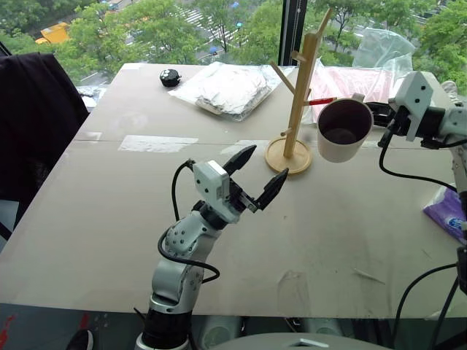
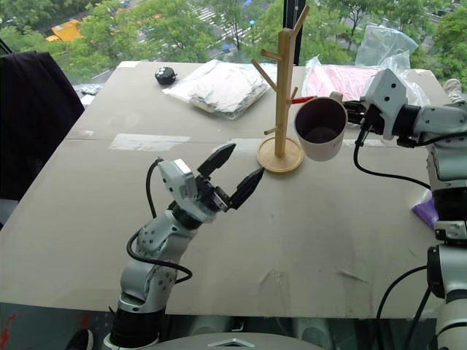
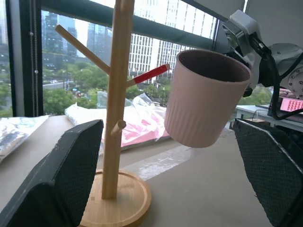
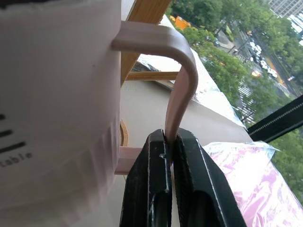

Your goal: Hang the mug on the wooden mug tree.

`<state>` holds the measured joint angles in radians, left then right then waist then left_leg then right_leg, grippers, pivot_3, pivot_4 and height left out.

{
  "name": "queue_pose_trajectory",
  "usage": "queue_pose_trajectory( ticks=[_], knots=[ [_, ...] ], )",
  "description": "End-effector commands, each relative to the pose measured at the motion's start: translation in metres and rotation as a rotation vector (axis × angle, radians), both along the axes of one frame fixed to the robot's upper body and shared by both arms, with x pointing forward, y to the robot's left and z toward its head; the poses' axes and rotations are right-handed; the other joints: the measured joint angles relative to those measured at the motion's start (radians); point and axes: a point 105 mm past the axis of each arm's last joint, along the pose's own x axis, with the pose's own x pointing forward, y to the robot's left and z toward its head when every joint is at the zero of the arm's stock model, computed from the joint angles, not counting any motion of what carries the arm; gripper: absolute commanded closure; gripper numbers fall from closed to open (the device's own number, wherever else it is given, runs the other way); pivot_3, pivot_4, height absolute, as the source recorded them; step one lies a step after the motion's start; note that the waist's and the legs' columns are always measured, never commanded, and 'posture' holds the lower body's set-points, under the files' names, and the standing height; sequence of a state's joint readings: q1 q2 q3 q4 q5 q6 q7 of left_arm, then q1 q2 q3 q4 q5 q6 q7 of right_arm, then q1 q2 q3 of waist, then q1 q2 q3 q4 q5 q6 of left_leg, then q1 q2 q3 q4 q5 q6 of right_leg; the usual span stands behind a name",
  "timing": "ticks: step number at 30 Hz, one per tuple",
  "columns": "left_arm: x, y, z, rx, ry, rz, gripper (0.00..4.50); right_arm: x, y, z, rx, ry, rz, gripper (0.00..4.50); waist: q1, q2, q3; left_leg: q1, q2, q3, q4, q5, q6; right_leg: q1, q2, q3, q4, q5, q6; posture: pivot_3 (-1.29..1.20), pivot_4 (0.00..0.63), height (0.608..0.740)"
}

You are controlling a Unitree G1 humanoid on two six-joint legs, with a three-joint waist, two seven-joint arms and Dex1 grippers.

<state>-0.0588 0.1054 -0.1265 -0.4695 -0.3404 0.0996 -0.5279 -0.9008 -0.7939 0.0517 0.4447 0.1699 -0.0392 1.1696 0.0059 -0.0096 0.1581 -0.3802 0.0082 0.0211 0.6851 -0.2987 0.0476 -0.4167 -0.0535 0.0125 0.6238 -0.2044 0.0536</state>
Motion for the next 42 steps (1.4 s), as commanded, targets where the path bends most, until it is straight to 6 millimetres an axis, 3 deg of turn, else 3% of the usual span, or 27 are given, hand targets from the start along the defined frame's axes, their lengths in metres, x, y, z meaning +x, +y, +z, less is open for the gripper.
queue_pose_trajectory(
  ticks=[1, 15, 18, 25, 26, 28, 31, 34, 38, 42],
  knots=[
    [-0.010, 0.000, 0.012, -0.016, -0.068, 0.019, 0.00, 0.002, 0.004, 0.020, -0.073, -0.054, 0.062, 4.47, -0.001, 0.001, 0.000, 0.000, 0.000, 0.001, 0.000, 0.000, 0.000, 0.000, 0.000, 0.000, 0.000, 0.000, 0.000, 0.00, 0.150, 0.740],
    [-0.010, -0.002, 0.004, 0.000, -0.065, 0.014, 0.00, 0.014, 0.034, 0.030, -0.148, -0.086, 0.165, 4.47, -0.003, 0.002, 0.001, 0.000, 0.001, 0.000, -0.001, 0.000, 0.000, -0.001, -0.003, 0.000, 0.001, -0.001, -0.002, 0.00, 0.150, 0.740],
    [-0.010, -0.003, 0.002, 0.008, -0.065, 0.009, 0.00, 0.021, 0.039, 0.038, -0.132, -0.120, 0.133, 3.64, -0.008, 0.003, 0.002, 0.000, 0.001, 0.000, -0.001, 0.000, 0.000, -0.001, -0.005, 0.000, 0.001, -0.001, -0.002, 0.00, 0.150, 0.740],
    [-0.011, -0.003, 0.001, 0.020, -0.066, 0.006, 0.00, 0.028, 0.027, 0.048, -0.052, -0.146, 0.052, 0.27, -0.010, 0.003, 0.002, -0.001, 0.000, 0.000, -0.001, 0.000, -0.001, -0.001, -0.010, -0.001, 0.001, -0.001, -0.002, 0.00, 0.150, 0.740],
    [-0.011, -0.003, 0.001, 0.024, -0.065, 0.007, 0.00, 0.028, 0.023, 0.047, -0.040, -0.143, 0.039, 0.05, -0.010, 0.003, 0.002, -0.001, 0.000, 0.000, -0.001, 0.000, 0.000, -0.001, -0.010, -0.001, 0.001, -0.001, -0.002, 0.00, 0.150, 0.740],
    [-0.010, -0.002, -0.001, 0.033, -0.060, 0.011, 0.00, 0.027, 0.016, 0.043, -0.014, -0.129, 0.018, 0.05, -0.011, 0.003, 0.002, -0.001, 0.000, 0.000, -0.001, 0.000, 0.000, -0.001, -0.010, -0.001, 0.001, -0.001, -0.002, 0.00, 0.150, 0.740],
    [-0.011, 0.012, -0.014, 0.096, -0.018, 0.052, 0.00, 0.014, -0.005, 0.016, 0.137, -0.001, -0.010, 0.05, -0.003, 0.001, 0.001, -0.001, 0.000, -0.002, -0.001, 0.000, 0.000, 0.000, -0.011, -0.001, 0.000, -0.001, -0.002, 0.00, 0.150, 0.740],
    [-0.011, 0.026, -0.029, 0.168, 0.036, 0.099, 0.00, -0.008, -0.014, -0.009, 0.292, 0.111, -0.016, 0.05, 0.006, 0.003, 0.001, -0.002, 0.001, -0.003, -0.003, 0.000, 0.000, -0.001, -0.012, -0.003, 0.000, 0.000, -0.001, 0.00, 0.150, 0.740],
    [-0.019, 0.050, -0.061, 0.224, 0.216, 0.095, 0.00, -0.051, -0.022, -0.061, 0.463, 0.251, -0.103, 0.05, 0.006, 0.006, 0.002, -0.005, 0.001, -0.002, -0.004, 0.000, 0.000, -0.006, -0.013, -0.002, 0.001, 0.001, 0.002, 0.00, 0.150, 0.740],
    [-0.031, 0.069, -0.090, 0.330, 0.352, 0.109, 0.00, -0.101, -0.014, -0.110, 0.574, 0.318, -0.194, 0.05, 0.007, 0.005, 0.001, -0.004, 0.002, -0.005, -0.006, 0.000, 0.000, -0.005, -0.010, -0.004, 0.001, 0.000, 0.001, 0.00, 0.150, 0.740]
  ],
)
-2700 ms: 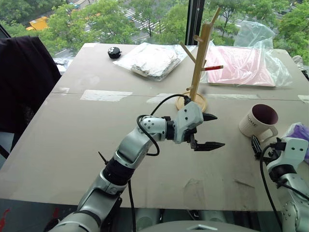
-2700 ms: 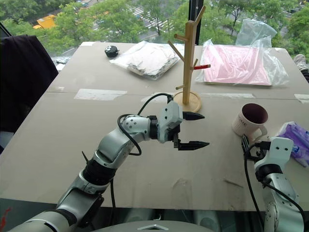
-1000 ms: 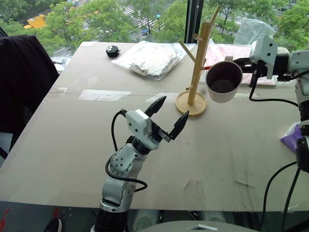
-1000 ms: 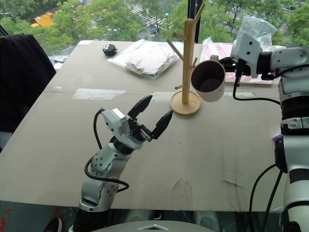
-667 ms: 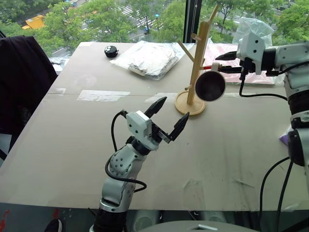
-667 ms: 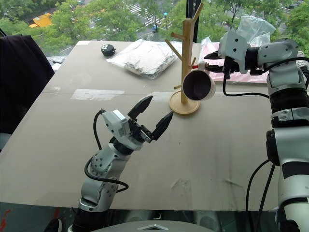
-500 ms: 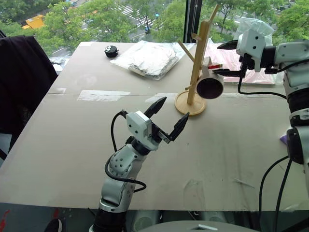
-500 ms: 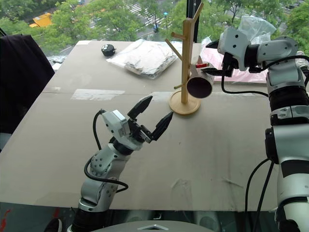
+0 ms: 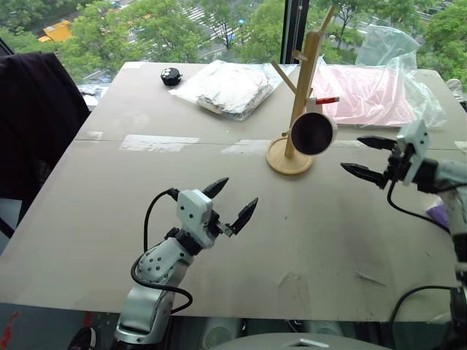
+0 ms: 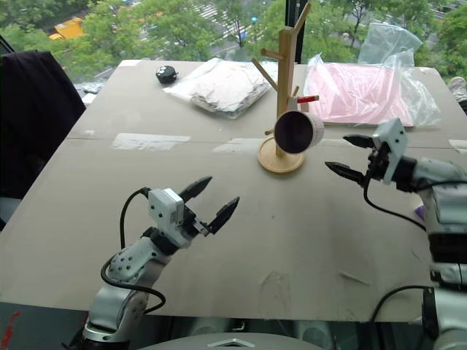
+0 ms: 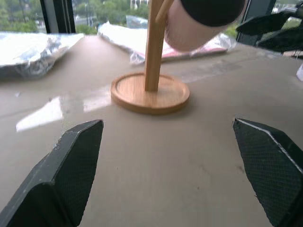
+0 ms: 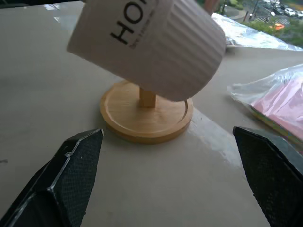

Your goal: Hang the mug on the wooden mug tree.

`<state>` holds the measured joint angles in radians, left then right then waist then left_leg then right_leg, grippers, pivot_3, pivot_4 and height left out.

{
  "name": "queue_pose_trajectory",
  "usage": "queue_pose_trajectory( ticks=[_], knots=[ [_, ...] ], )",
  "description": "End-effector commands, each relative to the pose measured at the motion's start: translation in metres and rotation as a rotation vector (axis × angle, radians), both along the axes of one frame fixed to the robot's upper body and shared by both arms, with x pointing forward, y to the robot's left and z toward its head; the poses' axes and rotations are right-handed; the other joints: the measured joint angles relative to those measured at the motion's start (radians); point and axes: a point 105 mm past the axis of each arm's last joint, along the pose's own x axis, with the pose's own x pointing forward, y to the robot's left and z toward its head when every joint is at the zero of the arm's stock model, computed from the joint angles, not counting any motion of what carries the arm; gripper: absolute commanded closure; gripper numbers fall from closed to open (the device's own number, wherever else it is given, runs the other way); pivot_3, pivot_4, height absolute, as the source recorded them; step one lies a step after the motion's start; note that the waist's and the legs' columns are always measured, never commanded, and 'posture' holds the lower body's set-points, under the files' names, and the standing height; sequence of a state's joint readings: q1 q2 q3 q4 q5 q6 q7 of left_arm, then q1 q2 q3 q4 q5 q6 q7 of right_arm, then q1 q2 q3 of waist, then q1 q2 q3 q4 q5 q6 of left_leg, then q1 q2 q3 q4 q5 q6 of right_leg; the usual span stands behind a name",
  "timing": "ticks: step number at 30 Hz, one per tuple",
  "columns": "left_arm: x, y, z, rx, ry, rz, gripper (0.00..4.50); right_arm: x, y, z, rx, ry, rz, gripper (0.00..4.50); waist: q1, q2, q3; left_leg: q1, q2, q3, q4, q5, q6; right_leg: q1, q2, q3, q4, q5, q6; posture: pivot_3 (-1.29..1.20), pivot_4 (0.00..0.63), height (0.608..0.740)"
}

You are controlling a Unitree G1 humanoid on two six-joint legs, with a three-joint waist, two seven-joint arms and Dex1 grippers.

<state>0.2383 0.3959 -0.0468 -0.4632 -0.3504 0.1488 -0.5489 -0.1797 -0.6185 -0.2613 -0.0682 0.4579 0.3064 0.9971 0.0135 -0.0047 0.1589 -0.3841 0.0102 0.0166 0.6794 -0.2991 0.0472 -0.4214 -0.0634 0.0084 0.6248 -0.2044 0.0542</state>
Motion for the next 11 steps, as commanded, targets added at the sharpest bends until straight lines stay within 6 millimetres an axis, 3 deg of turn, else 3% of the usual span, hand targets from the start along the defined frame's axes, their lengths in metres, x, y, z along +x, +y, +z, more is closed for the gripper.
queue_pose_trajectory(
  ticks=[1, 6, 11],
  knots=[
    [-0.008, 0.010, -0.004, 0.034, 0.049, 0.009, 0.00, -0.035, 0.010, -0.011, 0.060, -0.010, -0.066, 0.05, -0.001, 0.002, 0.001, 0.000, 0.000, 0.000, 0.000, 0.000, 0.000, 0.000, 0.000, 0.000, 0.000, -0.001, -0.001, 0.00, 0.150, 0.740],
    [-0.018, 0.016, -0.018, 0.088, 0.105, -0.015, 0.00, -0.072, 0.012, -0.055, 0.058, 0.094, -0.161, 0.05, -0.010, 0.001, 0.002, 0.005, 0.000, 0.006, 0.004, 0.000, 0.000, 0.002, 0.006, 0.003, 0.001, -0.003, -0.001, 0.00, 0.150, 0.740],
    [-0.013, 0.014, -0.017, 0.091, 0.095, -0.011, 0.00, -0.082, 0.010, -0.072, 0.043, 0.077, -0.216, 0.05, -0.015, -0.001, 0.001, 0.006, 0.001, 0.006, 0.006, 0.000, 0.000, 0.004, 0.008, 0.003, 0.001, -0.004, 0.002, 0.00, 0.150, 0.740]
  ],
)
